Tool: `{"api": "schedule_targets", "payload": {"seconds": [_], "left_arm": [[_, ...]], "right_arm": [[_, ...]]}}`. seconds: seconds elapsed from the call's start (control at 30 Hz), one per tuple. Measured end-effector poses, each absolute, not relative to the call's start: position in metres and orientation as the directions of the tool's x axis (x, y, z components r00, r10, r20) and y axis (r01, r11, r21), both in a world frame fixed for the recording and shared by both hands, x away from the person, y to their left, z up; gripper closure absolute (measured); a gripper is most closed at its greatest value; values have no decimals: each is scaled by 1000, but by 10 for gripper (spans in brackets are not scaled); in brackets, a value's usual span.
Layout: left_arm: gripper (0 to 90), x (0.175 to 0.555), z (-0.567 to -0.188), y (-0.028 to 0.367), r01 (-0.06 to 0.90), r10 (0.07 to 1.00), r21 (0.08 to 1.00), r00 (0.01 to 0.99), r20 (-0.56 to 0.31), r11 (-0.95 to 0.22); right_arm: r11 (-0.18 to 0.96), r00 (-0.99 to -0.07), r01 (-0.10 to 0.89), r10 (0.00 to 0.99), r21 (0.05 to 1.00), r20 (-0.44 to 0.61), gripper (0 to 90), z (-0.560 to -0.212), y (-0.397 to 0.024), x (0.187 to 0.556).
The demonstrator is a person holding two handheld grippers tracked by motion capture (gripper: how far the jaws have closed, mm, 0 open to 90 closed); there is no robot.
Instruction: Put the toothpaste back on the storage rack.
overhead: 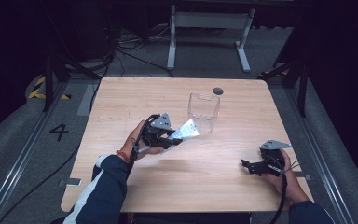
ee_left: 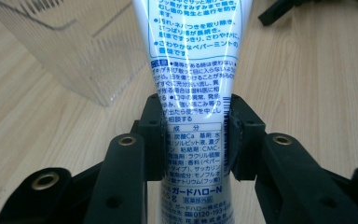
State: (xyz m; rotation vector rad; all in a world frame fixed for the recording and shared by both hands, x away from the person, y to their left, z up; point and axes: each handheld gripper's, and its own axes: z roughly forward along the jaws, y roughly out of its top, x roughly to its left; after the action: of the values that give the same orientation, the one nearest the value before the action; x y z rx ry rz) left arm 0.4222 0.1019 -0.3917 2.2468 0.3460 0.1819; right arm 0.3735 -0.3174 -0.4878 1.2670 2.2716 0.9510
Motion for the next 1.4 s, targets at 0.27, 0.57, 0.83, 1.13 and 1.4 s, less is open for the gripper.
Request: {"api": "schedule_targets", "payload": {"seconds": [0.27, 0.57, 0.83, 1.13, 1.4], "left_arm": [[656, 427, -375, 100, 190, 354, 840, 935, 2, -508], [659, 445, -353, 80, 193, 408, 895, 913, -13, -403], [660, 469, -343, 57, 187, 437, 901, 899, 4, -391], [660, 495, -346, 35, 193, 475, 919, 880, -7, -343], [661, 517, -355, 19, 199, 497, 931, 867, -22, -306]], "right_arm": [[369, -528, 599, 849, 711, 5, 2, -488, -317, 373], [369, -529, 599, 849, 711, 4, 2, -488, -318, 373], [374, -533, 596, 846, 710, 1, 2, -488, -318, 373], [373, -532, 597, 847, 710, 2, 2, -488, -318, 373], [375, -534, 595, 845, 711, 0, 2, -488, -318, 373]]}}
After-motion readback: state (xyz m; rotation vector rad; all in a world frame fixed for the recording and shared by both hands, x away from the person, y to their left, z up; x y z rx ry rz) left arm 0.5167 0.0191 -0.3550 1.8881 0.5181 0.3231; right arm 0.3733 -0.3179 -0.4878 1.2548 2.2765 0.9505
